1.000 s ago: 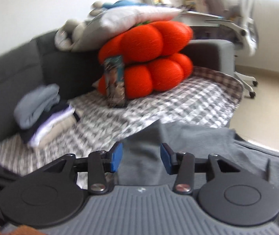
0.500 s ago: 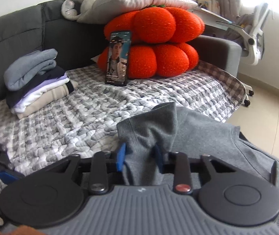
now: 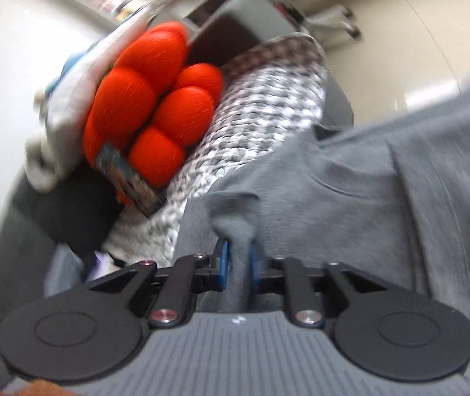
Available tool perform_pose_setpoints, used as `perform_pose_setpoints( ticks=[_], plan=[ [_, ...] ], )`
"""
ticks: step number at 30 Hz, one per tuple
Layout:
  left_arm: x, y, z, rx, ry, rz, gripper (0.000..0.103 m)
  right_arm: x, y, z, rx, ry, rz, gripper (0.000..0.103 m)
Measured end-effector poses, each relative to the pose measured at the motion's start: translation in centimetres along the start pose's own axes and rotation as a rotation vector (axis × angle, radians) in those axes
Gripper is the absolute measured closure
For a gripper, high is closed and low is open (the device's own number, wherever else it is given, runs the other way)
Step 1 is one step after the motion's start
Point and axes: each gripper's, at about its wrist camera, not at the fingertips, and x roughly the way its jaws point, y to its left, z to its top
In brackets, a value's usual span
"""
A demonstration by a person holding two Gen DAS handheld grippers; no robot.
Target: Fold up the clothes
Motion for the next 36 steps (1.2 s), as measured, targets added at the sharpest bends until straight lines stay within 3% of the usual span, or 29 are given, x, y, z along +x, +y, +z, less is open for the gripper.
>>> perform_pose_setpoints(
  ticks=[2,4,7,9,11,12,15,18,24,32,35,36],
  plan=[
    [0.1,-0.3,-0.1,0.014,0.0,-0.004,0.061,-0.1,-0.5,0.2,0.052,0.017,0.055,0.073],
    [0.3,-0.7,-0.2,0.039,0.001,-0.005,0.061,-0.2,-0.3,0.2,0.055,0.029,0.093,0.055],
    [0.4,-1.7,-0.4,0.094,0.009,0.016,0.061,-0.3,0.4,0.5,0.009,0.069,0.11,0.051],
    [0.5,-2.2,-0.5,0.123,0.017,0.042,0.061,-0.3,1.1,0.4,-0.047,0.073,0.074,0.051],
    [0.7,-2.6,-0.5,0.138,0.025,0.08,0.067,-0.3,1.6,0.0,-0.102,0.06,0.008,0.069],
    [0.7,-2.7,-0.4,0.139,0.028,0.102,0.075,-0.1,1.7,-0.1,-0.119,0.056,-0.017,0.085],
    [0.9,-3.0,-0.3,0.143,0.038,0.168,0.096,-0.5,1.6,-0.2,-0.131,0.009,-0.024,0.096],
    [0.4,-3.2,0.3,0.112,0.029,0.181,0.1,-1.6,1.8,0.1,-0.14,-0.054,0.005,0.096],
    [-0.9,-5.3,2.2,0.09,-0.026,0.119,0.101,-3.3,2.6,0.8,-0.167,-0.169,0.011,0.097],
    [0.9,-7.5,4.0,0.081,0.023,-0.031,0.099,-4.9,2.8,1.5,-0.202,-0.248,-0.108,0.097],
    [1.3,-6.6,4.9,0.022,-0.001,-0.11,0.091,-4.8,2.7,1.6,-0.215,-0.245,-0.193,0.097],
    [1.5,-6.1,5.2,-0.001,-0.011,-0.119,0.081,-4.6,2.5,1.6,-0.215,-0.242,-0.22,0.097]
  ],
)
